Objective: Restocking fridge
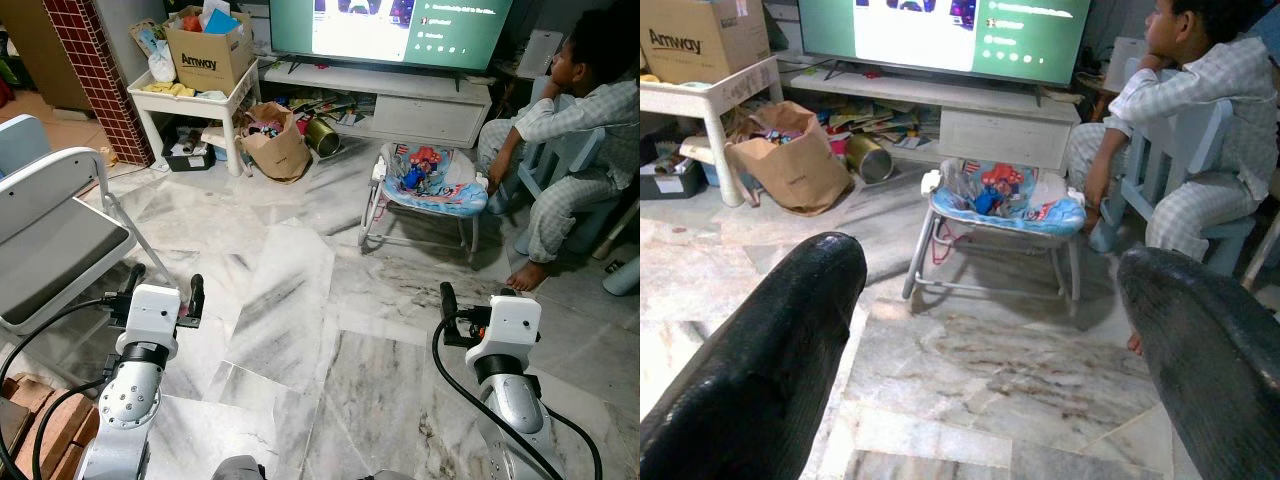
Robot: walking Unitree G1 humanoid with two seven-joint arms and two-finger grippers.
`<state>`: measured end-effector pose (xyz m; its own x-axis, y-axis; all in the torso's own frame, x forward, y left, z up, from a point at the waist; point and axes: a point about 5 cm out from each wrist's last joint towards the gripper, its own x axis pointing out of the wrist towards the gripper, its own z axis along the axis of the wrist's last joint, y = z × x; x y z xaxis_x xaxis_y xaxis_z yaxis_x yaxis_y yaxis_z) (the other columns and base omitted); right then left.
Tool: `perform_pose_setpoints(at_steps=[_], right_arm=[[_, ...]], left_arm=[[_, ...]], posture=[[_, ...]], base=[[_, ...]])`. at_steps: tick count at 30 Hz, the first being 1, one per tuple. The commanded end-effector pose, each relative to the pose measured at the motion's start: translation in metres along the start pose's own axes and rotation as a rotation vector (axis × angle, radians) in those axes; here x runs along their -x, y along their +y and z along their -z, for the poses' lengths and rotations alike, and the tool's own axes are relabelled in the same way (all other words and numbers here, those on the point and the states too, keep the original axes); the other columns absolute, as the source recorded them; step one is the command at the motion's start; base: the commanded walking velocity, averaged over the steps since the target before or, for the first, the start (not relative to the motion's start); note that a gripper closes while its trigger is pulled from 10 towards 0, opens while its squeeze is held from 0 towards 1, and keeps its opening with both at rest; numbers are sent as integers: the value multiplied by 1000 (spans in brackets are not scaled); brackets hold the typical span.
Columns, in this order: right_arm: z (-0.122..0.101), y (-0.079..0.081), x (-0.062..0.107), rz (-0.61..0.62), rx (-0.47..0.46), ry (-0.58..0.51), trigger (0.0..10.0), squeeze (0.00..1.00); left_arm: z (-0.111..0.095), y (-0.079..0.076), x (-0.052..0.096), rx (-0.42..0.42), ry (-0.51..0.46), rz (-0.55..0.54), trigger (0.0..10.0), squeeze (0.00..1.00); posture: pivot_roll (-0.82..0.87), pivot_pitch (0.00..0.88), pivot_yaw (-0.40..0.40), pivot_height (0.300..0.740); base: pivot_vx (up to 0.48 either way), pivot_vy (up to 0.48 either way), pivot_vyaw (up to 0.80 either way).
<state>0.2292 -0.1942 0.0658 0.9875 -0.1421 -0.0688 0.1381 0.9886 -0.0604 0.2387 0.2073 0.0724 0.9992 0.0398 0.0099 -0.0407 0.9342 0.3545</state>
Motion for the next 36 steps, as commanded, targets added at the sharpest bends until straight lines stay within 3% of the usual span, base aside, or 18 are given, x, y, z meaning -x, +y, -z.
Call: perform_pose_setpoints(at_steps=[1,30,31,33,36], right_arm=[[-29,21,-39,-163,-116,-10,10000,0],[-28,21,-38,-162,-97,-13,10000,0],[-23,17,-32,-138,-64,-3,10000,0],[-16,10,-26,-71,-43,-4,10000,0],[-14,6,-25,-30,-47,-19,10000,0]], left_arm=[[-19,-20,-36,421,108,191,10000,0],[-19,-16,-36,419,90,165,10000,0],[-14,-17,-28,321,82,176,10000,0],[-5,-19,-17,193,77,163,10000,0],[1,-18,-12,178,94,138,10000,0]], posture=[[64,6,2,740],[61,2,3,740],[81,0,-35,740],[73,0,-12,740],[68,0,-3,740]], base=[[0,0,0],[0,0,0],[0,0,0],[0,0,0],[0,0,0]])
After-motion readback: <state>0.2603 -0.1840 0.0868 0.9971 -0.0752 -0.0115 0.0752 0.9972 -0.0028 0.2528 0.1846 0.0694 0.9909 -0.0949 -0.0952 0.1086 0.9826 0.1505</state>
